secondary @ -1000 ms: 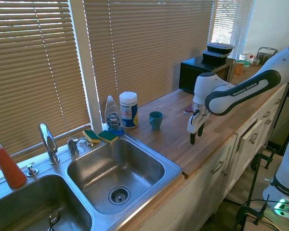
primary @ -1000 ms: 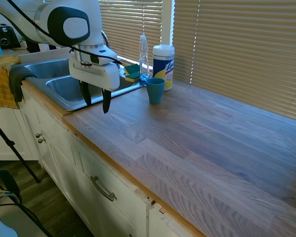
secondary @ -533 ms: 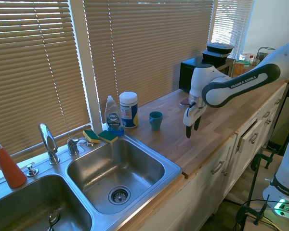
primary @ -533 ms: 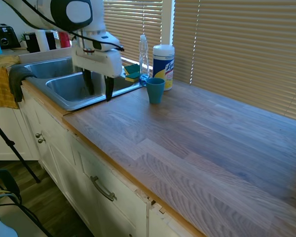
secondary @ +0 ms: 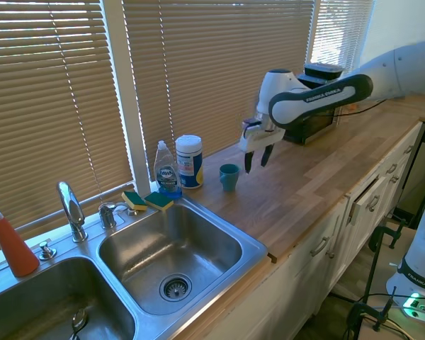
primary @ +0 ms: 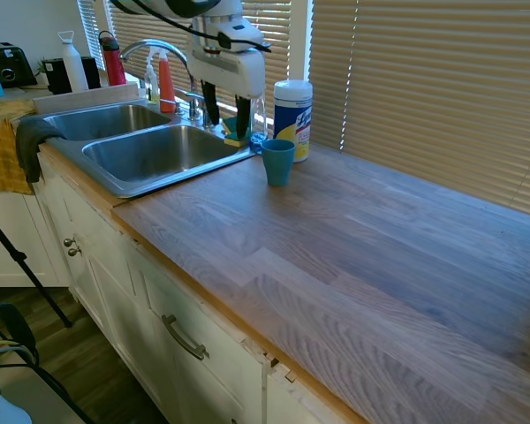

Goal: Put the mug in the sink

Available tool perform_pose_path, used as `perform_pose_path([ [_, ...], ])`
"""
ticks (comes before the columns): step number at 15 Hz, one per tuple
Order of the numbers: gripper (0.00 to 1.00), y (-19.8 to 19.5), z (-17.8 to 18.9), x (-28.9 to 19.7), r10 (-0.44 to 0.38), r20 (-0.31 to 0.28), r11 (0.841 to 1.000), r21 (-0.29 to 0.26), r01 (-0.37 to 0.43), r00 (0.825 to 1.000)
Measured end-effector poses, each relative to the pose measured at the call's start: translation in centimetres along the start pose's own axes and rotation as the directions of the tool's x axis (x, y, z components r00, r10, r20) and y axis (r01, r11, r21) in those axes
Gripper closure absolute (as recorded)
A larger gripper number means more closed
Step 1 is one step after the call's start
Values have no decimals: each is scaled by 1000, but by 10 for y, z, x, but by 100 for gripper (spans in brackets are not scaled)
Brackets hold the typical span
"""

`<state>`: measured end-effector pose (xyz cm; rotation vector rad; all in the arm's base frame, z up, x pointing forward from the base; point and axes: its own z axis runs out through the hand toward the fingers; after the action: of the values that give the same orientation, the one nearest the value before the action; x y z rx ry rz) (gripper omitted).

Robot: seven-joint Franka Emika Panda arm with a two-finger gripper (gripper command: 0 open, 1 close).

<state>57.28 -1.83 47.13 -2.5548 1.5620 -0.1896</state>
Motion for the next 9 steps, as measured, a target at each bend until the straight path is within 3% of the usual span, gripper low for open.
perform_pose_path([
  [4, 0, -28, 22, 35, 127, -4, 992, 2, -127, 992],
  [9, 0, -47, 55, 74, 283, -21, 959, -14, -283, 959],
])
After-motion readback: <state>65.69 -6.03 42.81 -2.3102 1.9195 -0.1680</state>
